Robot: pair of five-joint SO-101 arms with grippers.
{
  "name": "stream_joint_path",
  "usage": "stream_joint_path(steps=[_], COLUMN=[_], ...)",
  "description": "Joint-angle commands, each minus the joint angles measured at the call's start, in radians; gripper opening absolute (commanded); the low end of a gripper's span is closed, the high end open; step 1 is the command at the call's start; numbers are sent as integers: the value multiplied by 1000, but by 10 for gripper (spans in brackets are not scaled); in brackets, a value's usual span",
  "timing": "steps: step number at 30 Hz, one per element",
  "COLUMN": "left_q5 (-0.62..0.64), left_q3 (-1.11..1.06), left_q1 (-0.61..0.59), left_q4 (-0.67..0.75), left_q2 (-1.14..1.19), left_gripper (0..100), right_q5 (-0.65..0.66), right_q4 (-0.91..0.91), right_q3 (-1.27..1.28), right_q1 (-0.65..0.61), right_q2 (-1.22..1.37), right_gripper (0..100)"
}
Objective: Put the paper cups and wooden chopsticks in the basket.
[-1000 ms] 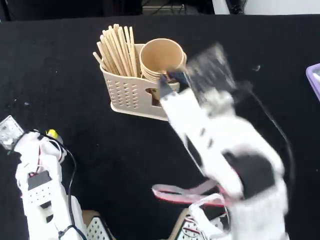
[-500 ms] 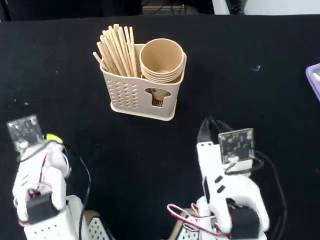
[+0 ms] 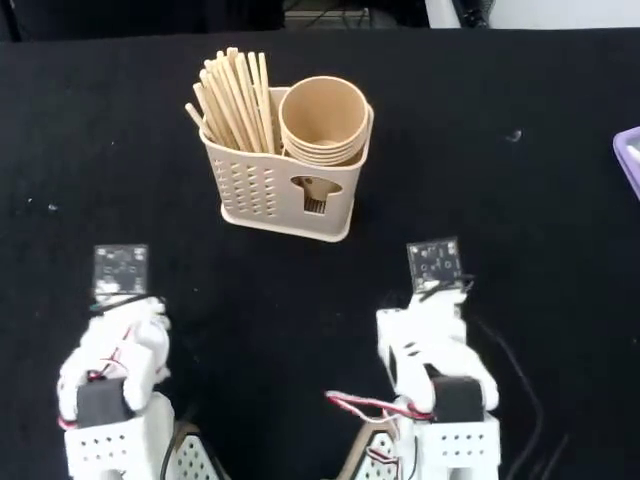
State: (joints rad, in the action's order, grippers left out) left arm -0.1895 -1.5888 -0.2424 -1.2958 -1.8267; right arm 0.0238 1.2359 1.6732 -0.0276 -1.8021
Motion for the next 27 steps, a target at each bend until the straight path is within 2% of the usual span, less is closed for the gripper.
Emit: stream_joint_path(steps=[1,27], left_q5=[0,-2], left_q3=[-110,-111], left_q1=[48,45], left_q4=[21,23], left_q2=[2,5], left_gripper=[44,41], right_q5=[-14,-14], right_q4=[77,69], right_q3=[10,12], right_q1=[12,12], right_q2=[-94,-93], right_gripper=[17,15])
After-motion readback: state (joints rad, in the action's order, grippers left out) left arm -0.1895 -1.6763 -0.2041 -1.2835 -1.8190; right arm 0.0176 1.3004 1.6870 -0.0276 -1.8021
